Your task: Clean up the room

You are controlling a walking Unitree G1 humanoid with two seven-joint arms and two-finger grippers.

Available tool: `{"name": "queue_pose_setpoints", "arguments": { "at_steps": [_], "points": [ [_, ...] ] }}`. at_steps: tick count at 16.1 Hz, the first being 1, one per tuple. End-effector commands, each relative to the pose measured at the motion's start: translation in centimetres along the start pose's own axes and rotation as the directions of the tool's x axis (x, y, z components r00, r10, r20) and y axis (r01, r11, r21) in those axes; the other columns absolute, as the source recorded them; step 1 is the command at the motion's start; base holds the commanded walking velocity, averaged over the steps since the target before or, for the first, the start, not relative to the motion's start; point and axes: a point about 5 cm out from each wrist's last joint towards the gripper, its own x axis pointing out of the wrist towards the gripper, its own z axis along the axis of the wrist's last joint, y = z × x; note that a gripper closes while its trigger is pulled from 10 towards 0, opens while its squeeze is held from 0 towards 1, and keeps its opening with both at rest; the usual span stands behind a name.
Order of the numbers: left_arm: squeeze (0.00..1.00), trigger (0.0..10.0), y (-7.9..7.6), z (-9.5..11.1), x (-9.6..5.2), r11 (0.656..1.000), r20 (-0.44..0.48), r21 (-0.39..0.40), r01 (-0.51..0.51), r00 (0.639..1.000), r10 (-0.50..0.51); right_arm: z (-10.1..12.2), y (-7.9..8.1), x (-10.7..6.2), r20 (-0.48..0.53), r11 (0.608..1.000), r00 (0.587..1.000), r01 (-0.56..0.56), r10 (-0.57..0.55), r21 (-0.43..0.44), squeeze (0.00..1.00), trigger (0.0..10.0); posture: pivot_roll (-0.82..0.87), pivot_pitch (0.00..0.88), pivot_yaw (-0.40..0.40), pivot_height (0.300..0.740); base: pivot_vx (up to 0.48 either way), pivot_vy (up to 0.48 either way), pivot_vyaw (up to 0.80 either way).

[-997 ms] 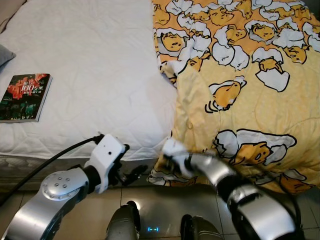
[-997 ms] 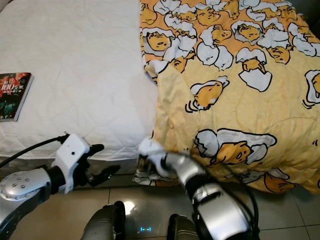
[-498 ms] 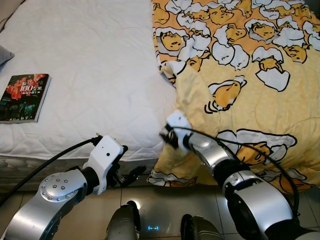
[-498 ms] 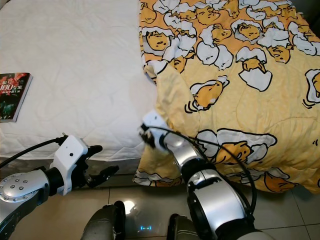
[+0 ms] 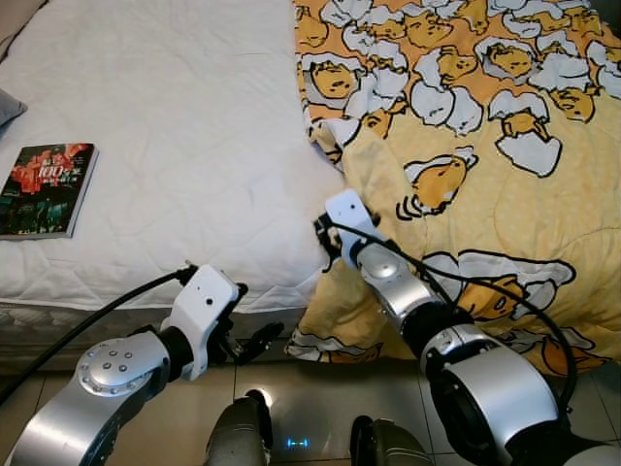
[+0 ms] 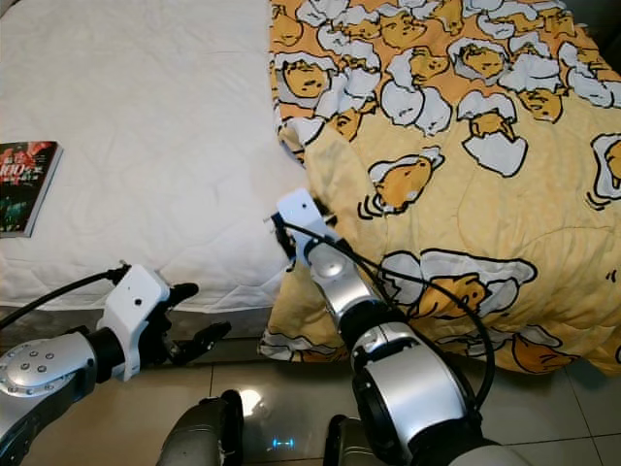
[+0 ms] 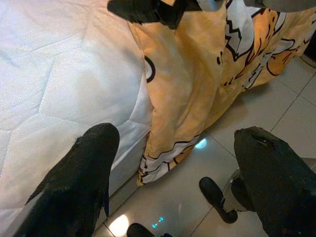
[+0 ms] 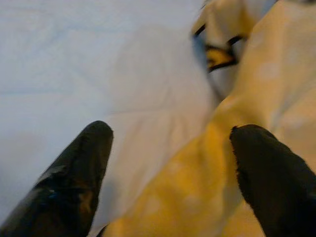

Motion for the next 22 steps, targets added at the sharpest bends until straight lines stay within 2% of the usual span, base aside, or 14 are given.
{"name": "queue_pose_setpoints", "arguments": {
  "at_steps": [1, 2, 8, 9, 10, 14, 18, 22],
  "points": [
    [0.0, 10.0, -0.4, 0.3, -0.1, 1.0, 0.017, 0.013, -0.004, 1.0, 0.003, 0.0, -0.5, 0.0, 0.008, 0.996, 0.997, 0.077, -0.076, -0.048, 0.75, 10.0, 0.19, 0.164, -0.02, 0.74, 0.0, 0.0, 0.0],
    [0.0, 10.0, -0.5, 0.3, -0.1, 1.0, 0.019, 0.015, -0.001, 1.0, 0.001, 0.1, -0.6, 0.0, 0.013, 0.993, 0.994, 0.105, -0.104, -0.055, 0.0, 10.0, 0.2, 0.161, -0.02, 0.74, 0.0, 0.0, 0.0],
    [0.0, 10.0, -0.8, 0.5, -0.1, 1.0, 0.022, 0.017, 0.005, 1.0, -0.005, -1.2, -0.6, -0.1, -0.095, 0.992, 0.988, 0.121, -0.125, -0.044, 0.0, 10.0, 0.21, 0.18, -0.021, 0.74, 0.0, 0.0, 0.0],
    [0.0, 10.0, -0.8, 0.5, -0.1, 1.0, 0.023, 0.019, 0.007, 1.0, -0.007, -1.7, -0.8, -0.1, -0.138, 0.993, 0.984, 0.113, -0.114, -0.017, 0.0, 4.1, 0.22, 0.184, -0.02, 0.74, 0.0, 0.0, 0.0],
    [0.0, 10.0, -0.8, 0.6, -0.1, 1.0, 0.023, 0.02, 0.009, 1.0, -0.009, -2.2, -1.0, -0.2, -0.173, 0.994, 0.979, 0.109, -0.105, 0.012, 0.0, 0.0, 0.22, 0.191, -0.02, 0.74, 0.0, 0.0, 0.0],
    [0.0, 10.0, -0.8, 0.5, -0.5, 1.0, 0.015, 0.019, 0.013, 1.0, -0.013, -2.9, -1.9, -0.4, -0.203, 0.991, 0.977, 0.092, -0.072, 0.093, 0.0, 0.0, 0.23, 0.2, -0.017, 0.74, 0.0, 0.0, 0.0],
    [0.0, 10.0, -0.7, 0.4, -0.5, 1.0, 0.008, 0.019, 0.011, 1.0, -0.011, -3.2, -2.8, -0.5, -0.206, 0.991, 0.976, 0.087, -0.065, 0.103, 0.0, 0.0, 0.23, 0.201, -0.021, 0.74, 0.0, 0.0, 0.0],
    [0.0, 10.0, -0.5, 0.4, -0.5, 1.0, 0.008, 0.021, 0.006, 1.0, -0.006, -3.3, -2.7, -0.5, -0.199, 0.991, 0.979, 0.067, -0.044, 0.113, 0.0, 0.0, 0.23, 0.196, -0.023, 0.74, 0.0, 0.0, 0.0]
  ]
}}
